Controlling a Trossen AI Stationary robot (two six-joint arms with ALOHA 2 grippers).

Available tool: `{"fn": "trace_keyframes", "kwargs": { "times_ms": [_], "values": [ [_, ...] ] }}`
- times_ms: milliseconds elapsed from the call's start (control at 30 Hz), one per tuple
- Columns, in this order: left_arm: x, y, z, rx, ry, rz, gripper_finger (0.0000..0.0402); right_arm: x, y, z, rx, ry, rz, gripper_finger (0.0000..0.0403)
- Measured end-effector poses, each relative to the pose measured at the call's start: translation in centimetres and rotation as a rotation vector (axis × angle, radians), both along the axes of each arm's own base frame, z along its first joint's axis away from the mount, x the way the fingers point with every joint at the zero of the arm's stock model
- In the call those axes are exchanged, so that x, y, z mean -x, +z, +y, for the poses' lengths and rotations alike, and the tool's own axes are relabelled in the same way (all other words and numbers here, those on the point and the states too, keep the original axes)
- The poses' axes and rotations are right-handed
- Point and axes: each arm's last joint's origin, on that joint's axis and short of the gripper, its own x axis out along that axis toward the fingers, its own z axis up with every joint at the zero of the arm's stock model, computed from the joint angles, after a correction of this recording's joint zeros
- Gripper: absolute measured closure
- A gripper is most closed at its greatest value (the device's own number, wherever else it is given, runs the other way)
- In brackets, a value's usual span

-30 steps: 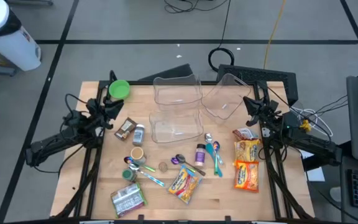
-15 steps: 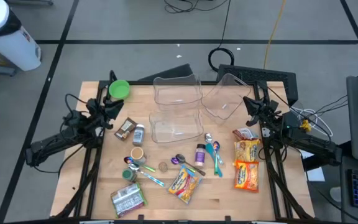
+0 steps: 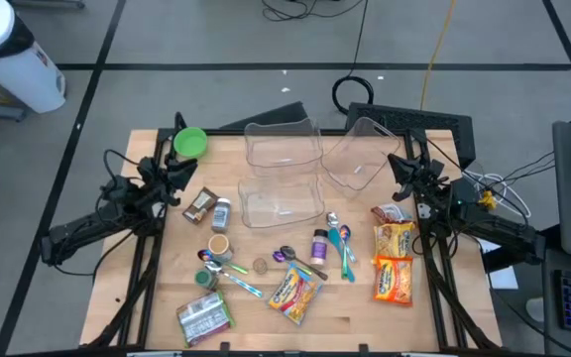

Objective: Pick & Place Food Item

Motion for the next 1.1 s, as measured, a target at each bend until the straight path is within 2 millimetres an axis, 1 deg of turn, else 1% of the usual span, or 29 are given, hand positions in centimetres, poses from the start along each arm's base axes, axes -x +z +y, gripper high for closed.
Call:
{"fn": "trace_keyframes", "kwargs": {
  "times_ms": [533,633,767,867,933,1033,1067,1100],
  "values": [
    [0.0,0.0,0.0,0.0,-0.001,0.0,0.03,0.0,0.0,0.0,-0.003,0.001,-0.002,0.0403],
    [0.0,0.0,0.0,0.0,-0.001,0.001,0.03,0.0,0.0,0.1,-0.098,0.072,-0.077,0.0403],
    [0.0,0.0,0.0,0.0,-0.001,0.0,0.03,0.1,0.6,0.0,-0.231,0.122,-0.252,0.0403],
    [0.0,0.0,0.0,0.0,0.0,0.0,0.03,0.1,0.8,0.0,-0.255,0.144,-0.305,0.0403],
    [0.0,0.0,0.0,0.0,0.0,0.0,0.03,-0.1,1.0,0.1,-0.229,0.187,-0.289,0.0403],
    [0.0,0.0,0.0,0.0,0.0,0.0,0.03,-0.8,0.9,0.2,-0.196,0.28,-0.189,0.0403],
    [0.0,0.0,0.0,0.0,0.0,0.001,0.03,-1.0,1.2,0.2,-0.186,0.302,-0.147,0.0403],
    [0.0,0.0,0.0,0.0,0.0,0.001,0.03,-1.2,2.0,0.2,-0.16,0.315,-0.128,0.0403]
  ]
}}
